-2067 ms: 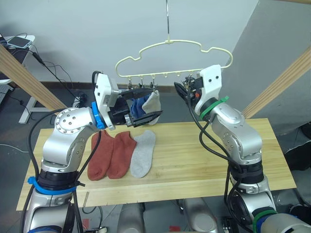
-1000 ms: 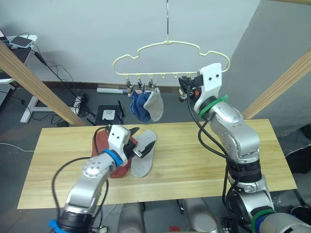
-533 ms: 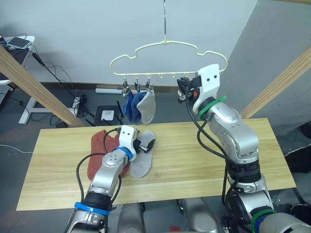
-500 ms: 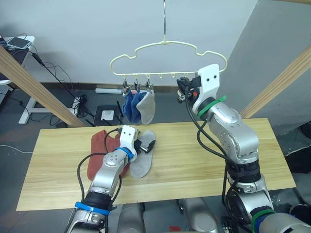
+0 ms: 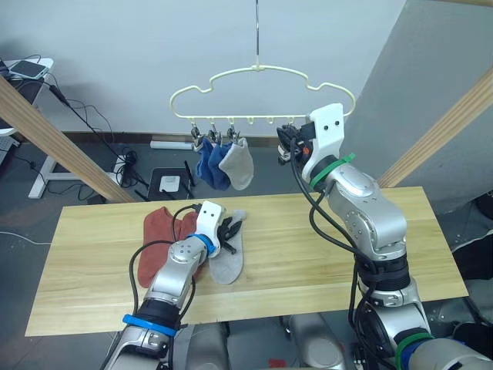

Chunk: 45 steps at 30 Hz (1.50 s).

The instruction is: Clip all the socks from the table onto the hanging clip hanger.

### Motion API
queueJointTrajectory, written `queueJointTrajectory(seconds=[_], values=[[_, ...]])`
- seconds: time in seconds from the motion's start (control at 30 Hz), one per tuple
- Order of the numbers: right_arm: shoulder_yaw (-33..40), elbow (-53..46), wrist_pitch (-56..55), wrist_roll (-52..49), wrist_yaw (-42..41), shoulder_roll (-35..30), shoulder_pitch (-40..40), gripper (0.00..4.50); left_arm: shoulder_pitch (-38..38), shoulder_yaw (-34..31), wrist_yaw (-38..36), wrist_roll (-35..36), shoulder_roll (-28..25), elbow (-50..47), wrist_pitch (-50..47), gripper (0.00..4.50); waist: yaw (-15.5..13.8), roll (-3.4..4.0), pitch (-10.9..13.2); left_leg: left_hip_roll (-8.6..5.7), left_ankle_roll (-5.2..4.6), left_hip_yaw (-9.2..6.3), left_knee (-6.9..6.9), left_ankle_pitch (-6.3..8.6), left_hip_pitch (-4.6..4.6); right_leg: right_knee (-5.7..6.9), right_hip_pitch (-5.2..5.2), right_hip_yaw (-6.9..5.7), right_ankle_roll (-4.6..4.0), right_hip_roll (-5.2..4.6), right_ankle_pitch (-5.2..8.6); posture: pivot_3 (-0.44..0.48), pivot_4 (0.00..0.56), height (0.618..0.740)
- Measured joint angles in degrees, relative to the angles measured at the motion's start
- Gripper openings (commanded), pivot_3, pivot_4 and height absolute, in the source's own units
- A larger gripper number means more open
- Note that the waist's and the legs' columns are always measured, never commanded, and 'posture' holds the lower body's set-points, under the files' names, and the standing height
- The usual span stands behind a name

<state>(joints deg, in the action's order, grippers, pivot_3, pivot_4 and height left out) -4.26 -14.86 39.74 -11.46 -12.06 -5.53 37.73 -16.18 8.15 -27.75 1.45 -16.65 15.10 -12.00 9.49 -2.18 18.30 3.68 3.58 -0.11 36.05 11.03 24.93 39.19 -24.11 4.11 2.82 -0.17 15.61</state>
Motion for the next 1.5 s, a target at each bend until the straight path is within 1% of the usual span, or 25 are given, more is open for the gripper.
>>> queueJointTrajectory(seconds=[0.07,0.17,0.3,0.37,0.47,0.6,0.7,0.8,1.1,1.5], values=[[0.06,-0.01,0.00,0.01,0.13,0.00,0.00,0.03,0.57,0.12,-1.20,0.02,-0.36,0.01,1.90,0.03,0.19,0.00,0.00,0.00,0.00,0.00,-0.01,0.00,0.00,0.00,-0.01,0.00,0.00,0.00,0.00,-0.294,0.307,0.732],[0.30,-0.07,0.01,0.00,0.39,-0.01,0.00,0.03,0.52,0.41,-4.09,0.56,0.08,-0.74,8.75,0.00,0.10,0.00,0.01,0.00,0.00,0.00,-0.01,0.00,0.02,-0.03,-0.01,-0.01,0.00,-0.02,0.00,-0.294,0.307,0.732],[0.59,-0.49,0.59,-0.33,0.78,0.11,0.01,0.03,-3.97,1.18,-5.52,-0.19,0.63,-2.00,17.82,0.00,0.07,0.00,0.01,-0.02,0.00,0.03,-0.01,0.00,0.02,-0.07,0.00,0.02,0.03,-0.03,-0.02,-0.301,0.309,0.732],[0.92,-0.97,1.05,-0.81,0.87,0.21,0.01,0.03,-6.96,1.93,-5.09,-1.95,1.09,-1.77,22.88,0.00,0.11,0.00,0.01,-0.02,0.00,0.03,-0.01,0.00,0.03,-0.10,0.01,0.02,0.03,-0.02,-0.02,-0.301,0.309,0.732],[1.12,-1.97,2.17,-1.75,0.88,0.89,0.03,0.03,-11.35,3.30,-2.50,-6.09,1.80,-0.04,30.26,0.00,0.23,0.00,0.00,-0.02,-0.01,0.03,-0.04,0.00,0.04,-0.13,0.01,0.02,0.03,-0.02,-0.02,-0.301,0.309,0.732],[1.32,-3.10,3.50,-3.33,0.78,1.13,0.04,0.03,-13.34,3.96,0.06,-9.42,1.86,3.95,35.12,0.00,0.84,0.00,0.01,-0.01,-0.01,0.03,-0.07,0.00,0.03,-0.13,0.00,0.02,0.03,-0.01,-0.01,-0.313,0.309,0.732],[1.40,-3.71,4.79,-4.50,0.68,1.38,0.03,0.03,-13.91,4.00,1.13,-10.57,1.83,6.27,36.70,0.00,1.59,0.00,0.01,-0.01,-0.01,0.02,-0.08,0.00,0.06,-0.13,-0.02,0.01,0.04,-0.01,-0.01,-0.313,0.309,0.732],[1.48,-4.40,5.99,-5.77,0.60,1.58,0.03,0.03,-14.81,3.97,1.45,-10.85,1.84,7.20,37.94,0.00,1.71,0.00,0.01,-0.02,-0.01,0.02,-0.07,0.00,0.06,-0.13,-0.01,0.01,0.04,-0.01,-0.01,-0.313,0.309,0.732],[1.23,-4.96,7.87,-7.68,-0.12,1.34,0.00,0.03,-16.19,3.73,0.60,-8.67,2.34,7.00,38.69,0.00,1.75,0.00,0.01,-0.02,-0.01,0.02,-0.07,0.00,0.06,-0.14,-0.01,0.01,0.04,-0.01,-0.01,-0.310,0.309,0.732],[0.80,-4.96,6.97,-7.40,-0.30,0.07,0.00,0.03,-16.29,3.70,0.63,-8.52,1.62,7.01,40.29,0.00,1.76,0.00,0.01,-0.02,-0.01,0.02,-0.08,0.00,0.06,-0.15,-0.02,0.01,0.05,-0.01,0.00,-0.305,0.304,0.732]])
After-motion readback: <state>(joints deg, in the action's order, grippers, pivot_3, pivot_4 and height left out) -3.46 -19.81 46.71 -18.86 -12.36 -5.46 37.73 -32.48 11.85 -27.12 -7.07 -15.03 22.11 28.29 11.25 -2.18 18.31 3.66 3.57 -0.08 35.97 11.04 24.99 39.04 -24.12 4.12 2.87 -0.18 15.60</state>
